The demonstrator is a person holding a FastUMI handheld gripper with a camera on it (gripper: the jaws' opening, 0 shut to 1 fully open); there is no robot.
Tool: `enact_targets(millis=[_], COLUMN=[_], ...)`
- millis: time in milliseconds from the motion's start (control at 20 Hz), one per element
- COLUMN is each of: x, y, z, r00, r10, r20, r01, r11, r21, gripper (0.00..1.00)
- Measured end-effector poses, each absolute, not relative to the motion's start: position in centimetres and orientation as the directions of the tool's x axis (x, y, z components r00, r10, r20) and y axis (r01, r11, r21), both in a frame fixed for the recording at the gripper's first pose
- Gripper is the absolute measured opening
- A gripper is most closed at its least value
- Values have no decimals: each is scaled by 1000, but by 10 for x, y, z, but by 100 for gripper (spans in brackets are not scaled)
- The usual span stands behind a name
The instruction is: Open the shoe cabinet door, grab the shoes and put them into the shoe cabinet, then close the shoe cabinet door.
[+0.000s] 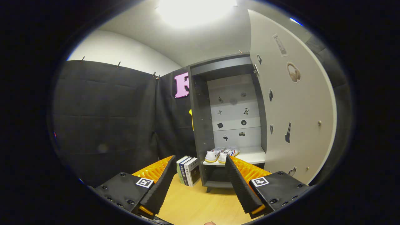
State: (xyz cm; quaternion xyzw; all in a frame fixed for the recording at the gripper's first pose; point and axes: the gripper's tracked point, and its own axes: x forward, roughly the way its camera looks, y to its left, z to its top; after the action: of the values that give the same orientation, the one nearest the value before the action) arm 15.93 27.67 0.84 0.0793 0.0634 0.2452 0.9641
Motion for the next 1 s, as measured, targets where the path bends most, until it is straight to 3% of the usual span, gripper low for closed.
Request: enact_targets(millis=[500,800,1000], x=[128,180,214], y=[119,37,20], z=[53,51,26], r00=[909,943,921], r10=[414,331,389], r20=[42,40,5], r01=[-414,-327,-363], r11=[887,897,854], r21=[204,297,374], gripper=[97,97,97])
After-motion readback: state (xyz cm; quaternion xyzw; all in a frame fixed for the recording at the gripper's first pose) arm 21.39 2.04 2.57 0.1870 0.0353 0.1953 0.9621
